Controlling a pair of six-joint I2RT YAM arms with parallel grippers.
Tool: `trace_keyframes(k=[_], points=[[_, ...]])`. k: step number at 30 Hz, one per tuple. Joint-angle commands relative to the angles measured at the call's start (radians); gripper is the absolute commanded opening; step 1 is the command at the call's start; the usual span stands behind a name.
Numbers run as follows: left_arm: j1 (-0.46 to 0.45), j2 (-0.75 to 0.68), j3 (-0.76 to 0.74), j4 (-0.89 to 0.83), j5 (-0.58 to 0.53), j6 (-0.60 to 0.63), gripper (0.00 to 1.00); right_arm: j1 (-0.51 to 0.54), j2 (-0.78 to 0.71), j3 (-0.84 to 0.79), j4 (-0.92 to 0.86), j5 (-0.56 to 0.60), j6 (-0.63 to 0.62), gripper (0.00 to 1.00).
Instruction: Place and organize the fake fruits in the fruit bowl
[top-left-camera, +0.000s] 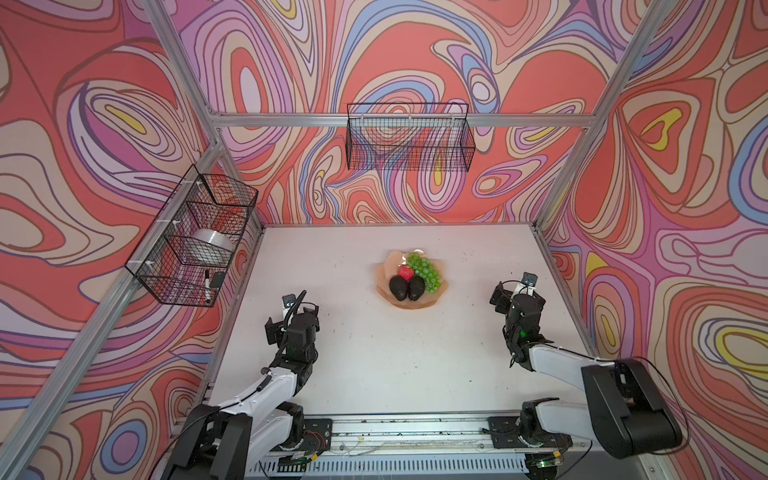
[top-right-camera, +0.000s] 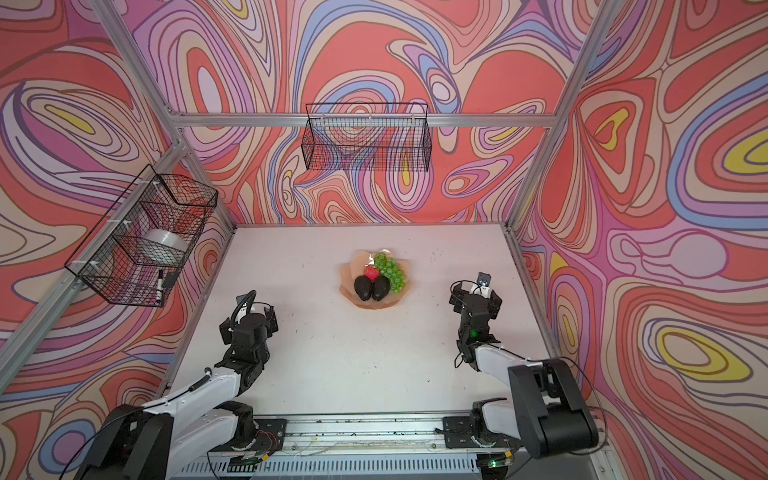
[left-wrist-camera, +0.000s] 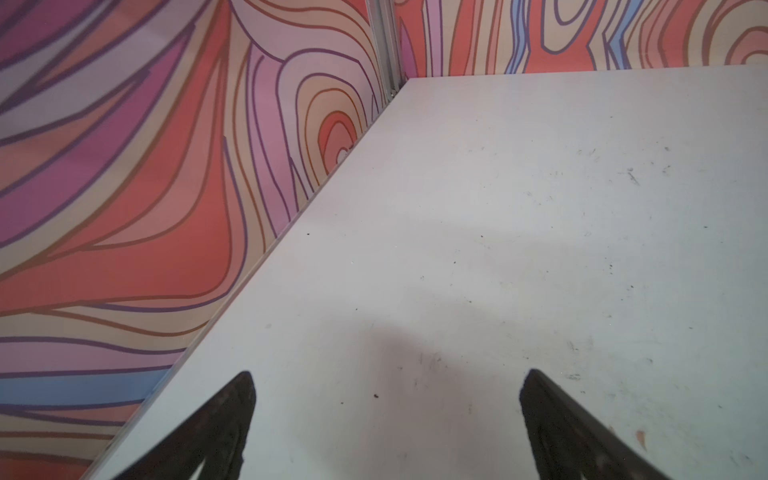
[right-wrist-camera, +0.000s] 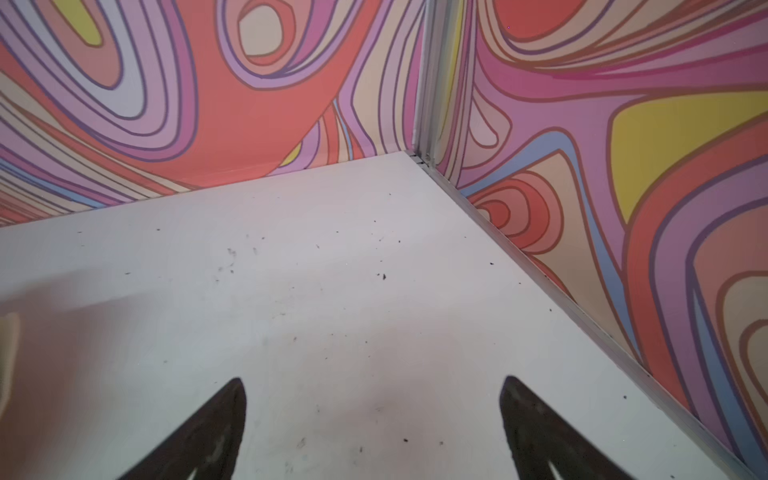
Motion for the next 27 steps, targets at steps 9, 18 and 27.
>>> trace_keyframes(k=[9, 18, 27], points=[[0.08, 0.365, 0.166, 0.32, 0.225, 0.107, 0.99, -0.039, 0.257, 0.036, 0.332, -0.118, -0.062, 0.98], [0.107, 0.392, 0.253, 0.183, 0.28, 0.09, 1.0, -0.04, 0.336, 0.04, 0.4, -0.176, -0.093, 0.98], [0.109, 0.39, 0.253, 0.179, 0.283, 0.089, 1.0, -0.033, 0.343, 0.116, 0.269, -0.169, -0.098, 0.98]])
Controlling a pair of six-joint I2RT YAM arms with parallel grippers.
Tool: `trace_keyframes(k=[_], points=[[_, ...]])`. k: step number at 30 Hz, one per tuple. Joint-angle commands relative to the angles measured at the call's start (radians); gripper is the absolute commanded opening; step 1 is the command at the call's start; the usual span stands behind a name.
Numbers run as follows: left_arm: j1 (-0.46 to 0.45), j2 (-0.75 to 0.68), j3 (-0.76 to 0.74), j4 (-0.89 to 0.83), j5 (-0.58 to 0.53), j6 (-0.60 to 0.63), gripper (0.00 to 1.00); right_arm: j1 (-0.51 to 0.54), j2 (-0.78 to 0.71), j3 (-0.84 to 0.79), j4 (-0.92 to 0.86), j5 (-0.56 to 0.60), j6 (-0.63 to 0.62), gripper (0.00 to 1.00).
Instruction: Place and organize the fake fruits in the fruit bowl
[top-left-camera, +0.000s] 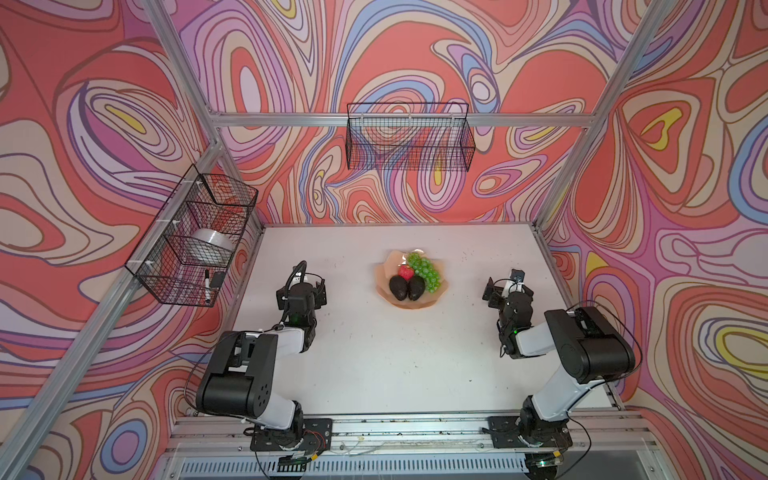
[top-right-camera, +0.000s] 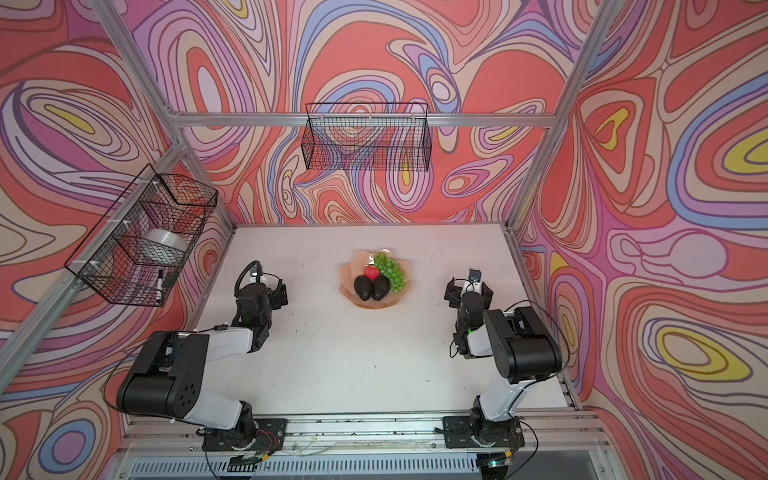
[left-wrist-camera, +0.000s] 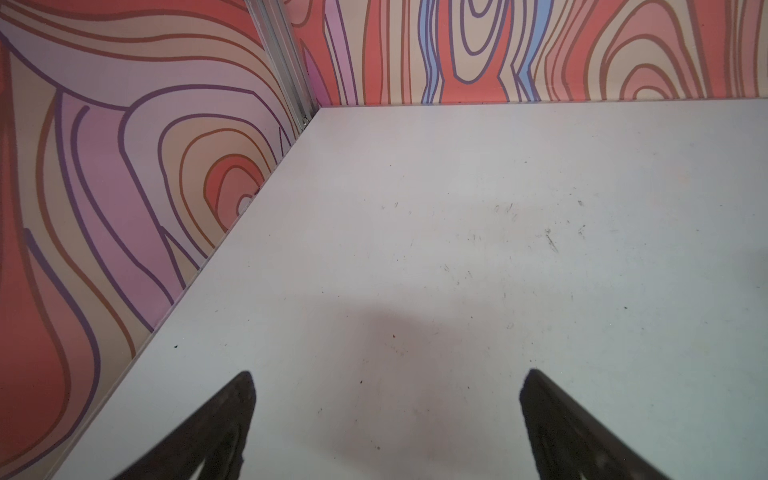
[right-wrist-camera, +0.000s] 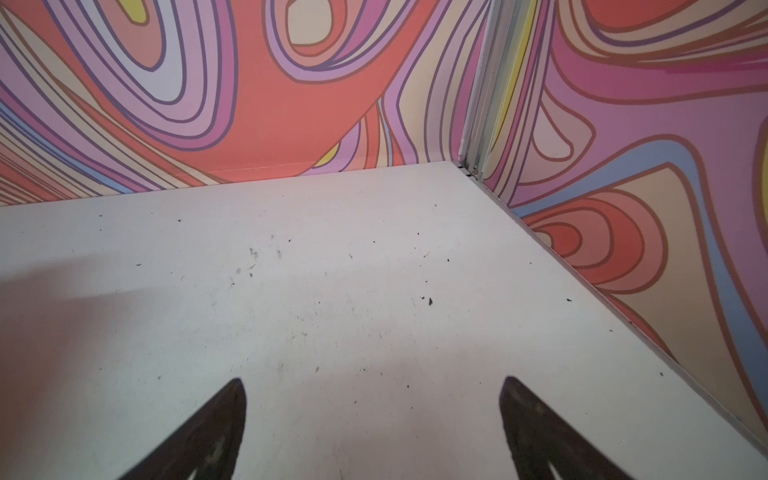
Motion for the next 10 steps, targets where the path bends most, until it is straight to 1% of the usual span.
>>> trace_keyframes(k=[1, 6, 10], points=[[0.005, 0.01, 0.01, -0.013, 0.01, 0.001, 1.0, 0.003, 0.007, 0.039, -0.049, 0.011, -0.011, 0.98], [0.005, 0.009, 0.008, -0.012, 0.01, 0.001, 1.0, 0.001, 0.008, 0.052, -0.079, -0.005, -0.003, 0.98], [0.005, 0.009, 0.008, -0.013, 0.011, 0.001, 1.0, 0.001, 0.008, 0.037, -0.046, 0.016, -0.004, 0.98]])
